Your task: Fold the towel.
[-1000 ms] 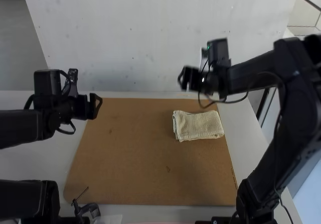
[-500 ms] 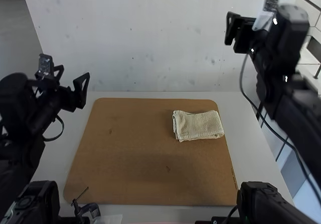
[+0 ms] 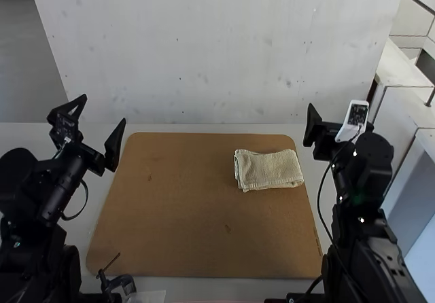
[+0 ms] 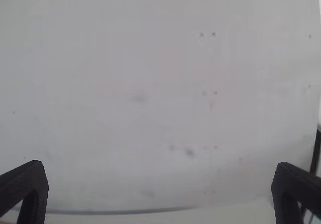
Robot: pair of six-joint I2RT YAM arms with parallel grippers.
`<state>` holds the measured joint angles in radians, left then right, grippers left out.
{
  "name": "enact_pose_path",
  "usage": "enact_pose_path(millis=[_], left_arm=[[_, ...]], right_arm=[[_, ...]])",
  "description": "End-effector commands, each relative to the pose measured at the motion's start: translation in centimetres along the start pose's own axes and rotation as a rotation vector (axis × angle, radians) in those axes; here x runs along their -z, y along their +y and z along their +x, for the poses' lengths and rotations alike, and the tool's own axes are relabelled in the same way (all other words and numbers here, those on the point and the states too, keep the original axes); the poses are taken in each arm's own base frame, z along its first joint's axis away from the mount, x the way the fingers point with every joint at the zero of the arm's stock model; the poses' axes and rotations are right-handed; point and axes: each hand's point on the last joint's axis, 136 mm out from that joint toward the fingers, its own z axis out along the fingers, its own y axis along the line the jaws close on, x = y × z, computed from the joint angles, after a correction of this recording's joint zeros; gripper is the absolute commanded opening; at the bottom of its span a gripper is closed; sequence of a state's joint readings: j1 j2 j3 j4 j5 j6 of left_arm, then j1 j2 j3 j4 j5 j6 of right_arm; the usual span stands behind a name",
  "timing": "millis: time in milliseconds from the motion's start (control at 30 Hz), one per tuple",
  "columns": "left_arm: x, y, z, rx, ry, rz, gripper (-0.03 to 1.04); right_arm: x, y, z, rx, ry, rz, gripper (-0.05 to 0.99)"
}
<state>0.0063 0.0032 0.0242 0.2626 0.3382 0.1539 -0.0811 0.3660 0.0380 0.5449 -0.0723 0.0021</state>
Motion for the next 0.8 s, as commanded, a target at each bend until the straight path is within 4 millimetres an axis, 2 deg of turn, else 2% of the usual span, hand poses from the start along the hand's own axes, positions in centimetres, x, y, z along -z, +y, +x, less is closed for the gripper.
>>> enact_pose_path(millis=[0,33,67,133,233,400,500,700,767], left_arm=[[0.1,-0.4,0.3,-0.089,-0.009,0.013,0.97],[0.1,-0.4,0.3,-0.089,-0.009,0.013,0.98],[0.1,-0.7,0.5,-0.076,-0.007,0.026,0.98],[0.1,-1.0,0.9,-0.061,0.007,0.039,0.98],[0.1,-1.0,2.1,-0.028,0.054,0.043,0.98],[0.3,-0.9,3.2,-0.013,0.100,0.046,0.97],[0.3,-1.3,3.1,-0.009,0.097,0.064,0.98],[0.3,-1.4,3.2,-0.004,0.101,0.066,0.98],[0.2,-1.7,3.0,-0.001,0.094,0.075,0.98]], right_arm=[[1.3,-0.1,-0.4,0.018,-0.052,0.006,0.97],[1.5,-0.1,-0.5,0.018,-0.055,0.007,0.97],[1.6,0.0,0.2,-0.002,-0.026,0.001,0.97],[1.9,0.3,2.6,-0.012,0.069,-0.008,0.97],[2.6,0.5,2.8,-0.019,0.076,-0.016,0.97],[2.8,1.3,4.8,-0.037,0.157,-0.047,0.97],[3.1,1.4,6.2,-0.042,0.217,-0.054,0.97],[3.3,1.3,7.5,-0.046,0.271,-0.047,0.97],[3.7,1.3,8.6,-0.040,0.317,-0.050,0.97]])
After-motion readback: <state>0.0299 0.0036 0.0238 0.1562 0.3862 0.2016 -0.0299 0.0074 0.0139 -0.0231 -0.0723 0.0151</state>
